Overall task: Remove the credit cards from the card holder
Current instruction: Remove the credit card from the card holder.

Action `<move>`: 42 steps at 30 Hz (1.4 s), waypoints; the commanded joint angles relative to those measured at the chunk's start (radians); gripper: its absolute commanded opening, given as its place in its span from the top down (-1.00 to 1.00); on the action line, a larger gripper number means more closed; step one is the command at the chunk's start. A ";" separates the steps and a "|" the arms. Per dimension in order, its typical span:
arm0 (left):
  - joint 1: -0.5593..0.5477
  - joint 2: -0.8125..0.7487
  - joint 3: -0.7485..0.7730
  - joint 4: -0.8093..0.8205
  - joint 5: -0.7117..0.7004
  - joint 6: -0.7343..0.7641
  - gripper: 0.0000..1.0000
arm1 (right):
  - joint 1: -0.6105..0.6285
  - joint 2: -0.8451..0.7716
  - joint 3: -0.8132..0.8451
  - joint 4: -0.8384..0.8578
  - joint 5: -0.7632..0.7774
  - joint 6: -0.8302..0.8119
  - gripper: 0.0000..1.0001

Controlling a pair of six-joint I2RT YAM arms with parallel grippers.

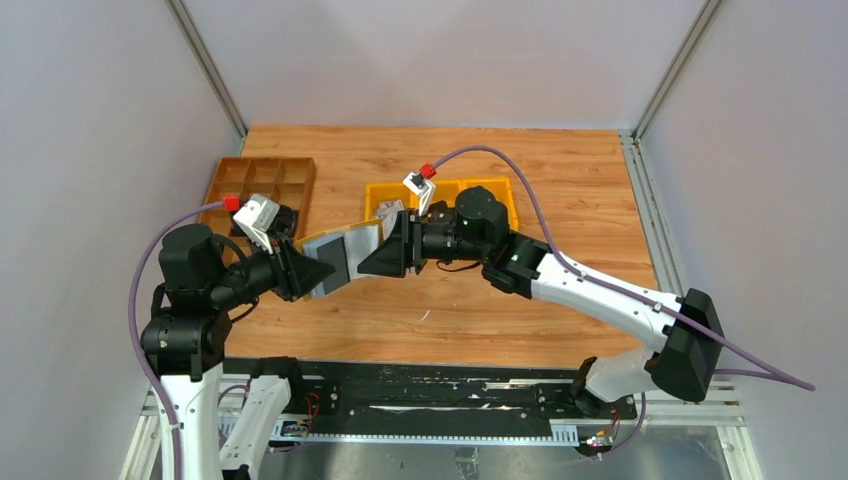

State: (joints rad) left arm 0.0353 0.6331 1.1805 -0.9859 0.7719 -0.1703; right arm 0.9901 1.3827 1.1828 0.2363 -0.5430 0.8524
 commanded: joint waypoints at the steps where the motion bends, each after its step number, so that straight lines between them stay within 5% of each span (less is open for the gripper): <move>1: -0.003 0.005 0.049 0.024 0.151 -0.052 0.99 | -0.008 -0.051 -0.061 0.025 -0.016 -0.004 -0.09; 12: -0.002 0.017 0.068 0.024 0.315 -0.112 0.92 | -0.002 -0.046 -0.043 0.196 -0.123 0.075 -0.06; 26: -0.003 0.023 0.072 0.059 0.374 -0.184 0.80 | 0.032 -0.031 -0.055 0.276 -0.137 0.114 0.26; 32: -0.003 -0.010 0.006 0.235 0.399 -0.349 0.59 | 0.049 -0.022 -0.071 0.320 -0.129 0.136 0.47; 37: -0.003 -0.041 -0.061 0.385 0.451 -0.501 0.18 | 0.051 -0.023 -0.109 0.386 -0.102 0.177 0.96; 42: -0.003 -0.044 -0.089 0.439 0.493 -0.561 0.06 | 0.050 -0.042 -0.122 0.398 -0.079 0.186 1.00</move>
State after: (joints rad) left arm 0.0368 0.5999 1.1034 -0.6632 1.1713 -0.6262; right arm 1.0279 1.3506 1.0771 0.5777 -0.6479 1.0172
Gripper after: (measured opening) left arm 0.465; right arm 0.007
